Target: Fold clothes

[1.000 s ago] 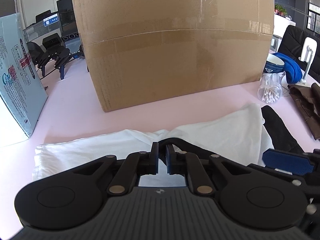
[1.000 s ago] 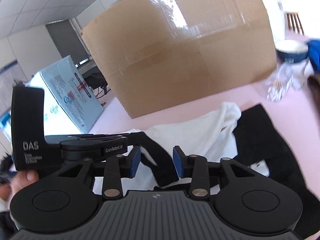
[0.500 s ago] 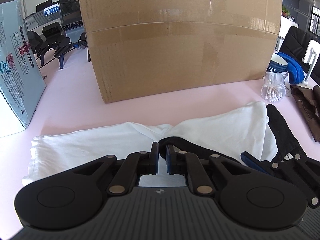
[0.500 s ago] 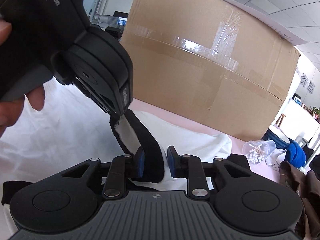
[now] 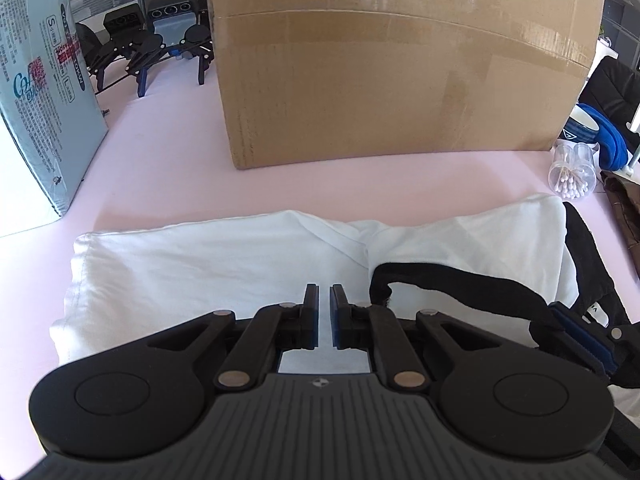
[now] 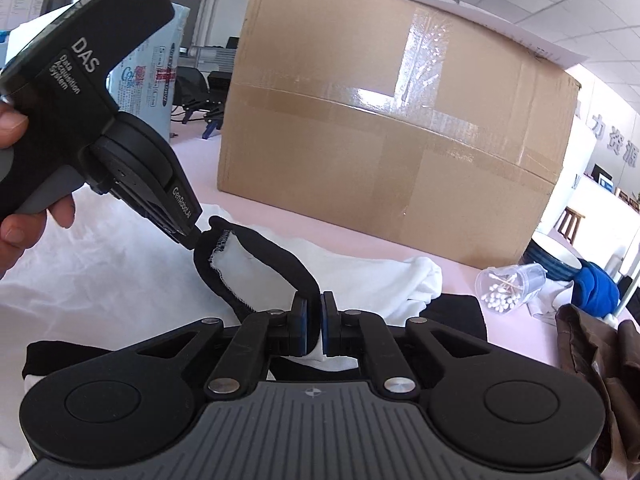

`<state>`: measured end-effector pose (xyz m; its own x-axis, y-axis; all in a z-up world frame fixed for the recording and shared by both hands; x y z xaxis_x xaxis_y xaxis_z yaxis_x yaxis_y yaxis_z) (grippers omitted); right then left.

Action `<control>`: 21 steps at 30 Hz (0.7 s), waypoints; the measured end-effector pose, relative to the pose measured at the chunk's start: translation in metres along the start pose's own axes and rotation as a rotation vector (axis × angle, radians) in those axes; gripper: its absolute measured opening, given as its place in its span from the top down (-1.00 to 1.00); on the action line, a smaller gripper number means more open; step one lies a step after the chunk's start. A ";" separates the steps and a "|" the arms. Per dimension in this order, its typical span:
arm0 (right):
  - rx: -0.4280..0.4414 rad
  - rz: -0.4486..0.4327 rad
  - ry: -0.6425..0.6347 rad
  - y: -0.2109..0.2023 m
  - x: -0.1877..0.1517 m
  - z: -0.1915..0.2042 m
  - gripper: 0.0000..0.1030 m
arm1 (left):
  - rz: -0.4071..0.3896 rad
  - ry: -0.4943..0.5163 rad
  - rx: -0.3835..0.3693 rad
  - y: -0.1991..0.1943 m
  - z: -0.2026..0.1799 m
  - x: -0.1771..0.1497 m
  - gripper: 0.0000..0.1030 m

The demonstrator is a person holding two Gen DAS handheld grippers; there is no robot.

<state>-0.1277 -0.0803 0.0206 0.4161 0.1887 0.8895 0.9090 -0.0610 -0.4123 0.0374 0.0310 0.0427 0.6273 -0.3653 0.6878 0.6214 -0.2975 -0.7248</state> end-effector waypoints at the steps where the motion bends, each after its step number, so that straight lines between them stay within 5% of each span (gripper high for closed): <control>1: 0.019 -0.012 -0.034 -0.003 0.000 0.004 0.88 | -0.022 -0.002 0.001 -0.005 0.002 0.000 0.89; 6: 0.102 0.003 -0.169 -0.012 -0.010 0.020 0.87 | -0.157 0.028 -0.018 -0.036 -0.002 0.003 0.87; 9: 0.104 0.031 -0.203 -0.012 -0.017 0.023 0.86 | -0.200 0.054 -0.080 -0.047 -0.012 0.004 0.66; 11: 0.129 0.035 -0.171 -0.014 -0.015 0.016 0.64 | -0.205 0.063 -0.104 -0.047 -0.021 0.002 0.32; 13: 0.153 0.009 -0.080 -0.016 -0.009 0.003 0.04 | -0.255 0.079 -0.101 -0.046 -0.030 -0.002 0.23; 16: 0.084 -0.080 0.135 -0.021 -0.001 -0.024 0.07 | -0.342 0.075 -0.120 -0.042 -0.036 -0.010 0.22; 17: 0.046 -0.108 0.209 -0.022 0.001 -0.033 0.18 | -0.335 0.056 -0.144 -0.039 -0.036 -0.010 0.21; 19: -0.012 -0.083 0.302 -0.012 0.002 -0.048 0.82 | -0.287 0.039 -0.175 -0.029 -0.037 -0.009 0.21; 21: -0.034 -0.051 0.353 0.000 0.001 -0.057 0.87 | -0.212 0.056 -0.154 -0.014 -0.041 -0.008 0.22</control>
<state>-0.1263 -0.1361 0.0327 0.3475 -0.1575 0.9244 0.9266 -0.0935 -0.3643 0.0046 0.0019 0.0455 0.4611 -0.3281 0.8245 0.6546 -0.5015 -0.5656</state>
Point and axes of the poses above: each gripper's, at about its wrist camera, not at the fingertips, and y roughly the way its jaws point, z to its left, x to its top, the point moved 1 cm from there along y, roughly the way its jaws point, and after that the axes turned 3 degrees about y, right-handed, at the moved point
